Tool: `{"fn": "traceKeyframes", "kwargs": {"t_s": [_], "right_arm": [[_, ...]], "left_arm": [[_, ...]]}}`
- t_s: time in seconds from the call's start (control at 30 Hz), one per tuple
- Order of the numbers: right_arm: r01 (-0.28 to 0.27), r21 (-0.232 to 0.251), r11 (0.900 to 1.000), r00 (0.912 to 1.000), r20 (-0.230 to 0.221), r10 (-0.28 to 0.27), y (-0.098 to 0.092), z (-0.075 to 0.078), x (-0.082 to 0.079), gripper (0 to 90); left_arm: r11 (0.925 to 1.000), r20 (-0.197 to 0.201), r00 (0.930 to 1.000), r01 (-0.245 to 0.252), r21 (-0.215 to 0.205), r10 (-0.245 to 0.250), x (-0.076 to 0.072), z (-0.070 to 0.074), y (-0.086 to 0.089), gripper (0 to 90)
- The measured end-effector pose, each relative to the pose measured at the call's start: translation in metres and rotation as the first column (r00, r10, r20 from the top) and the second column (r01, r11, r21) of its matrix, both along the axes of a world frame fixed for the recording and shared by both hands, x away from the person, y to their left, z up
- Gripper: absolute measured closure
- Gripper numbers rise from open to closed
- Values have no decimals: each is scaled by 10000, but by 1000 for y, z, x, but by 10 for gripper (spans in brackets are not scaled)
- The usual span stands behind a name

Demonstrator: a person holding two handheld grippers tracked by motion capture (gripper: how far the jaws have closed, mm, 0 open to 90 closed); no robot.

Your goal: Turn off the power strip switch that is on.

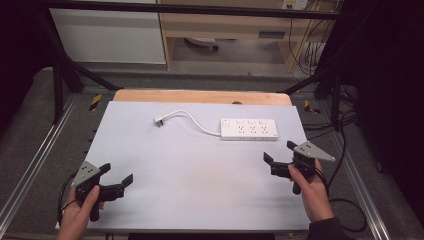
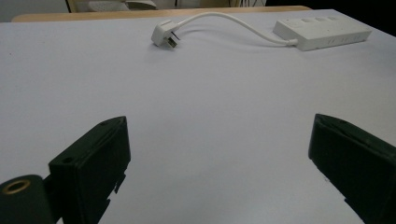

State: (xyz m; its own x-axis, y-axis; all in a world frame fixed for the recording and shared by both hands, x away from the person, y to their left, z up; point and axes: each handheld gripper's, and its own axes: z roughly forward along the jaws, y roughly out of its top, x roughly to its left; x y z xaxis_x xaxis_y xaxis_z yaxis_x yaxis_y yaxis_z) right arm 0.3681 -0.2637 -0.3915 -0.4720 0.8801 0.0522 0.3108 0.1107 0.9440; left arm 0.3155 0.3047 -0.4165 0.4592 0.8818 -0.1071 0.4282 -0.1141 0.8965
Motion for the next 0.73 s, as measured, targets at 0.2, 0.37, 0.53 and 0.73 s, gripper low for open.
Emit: {"fn": "traceKeyframes", "kwargs": {"t_s": [0.2, 0.37, 0.53, 0.73], "right_arm": [[-120, -60, 9999, 9999, 87, 121, 0, -13, -3, 19], [-142, 22, 9999, 9999, -56, 142, 2, -28, -5, 22], [-196, -74, 9998, 9993, -307, 194, 4, -40, -4, 22], [-163, -233, 9996, 9977, -668, 147, 7, -48, -1, 24]], "left_arm": [[10000, -18, 10000, 5, 7, -5, 0, 0, 0, 55], [10000, -25, 10000, -15, -17, 15, 0, 0, 0, 54], [10000, -26, 10000, 15, 36, -15, 0, 0, 0, 54], [10000, -20, 10000, 35, 17, -35, 0, 0, -1, 54]]}}
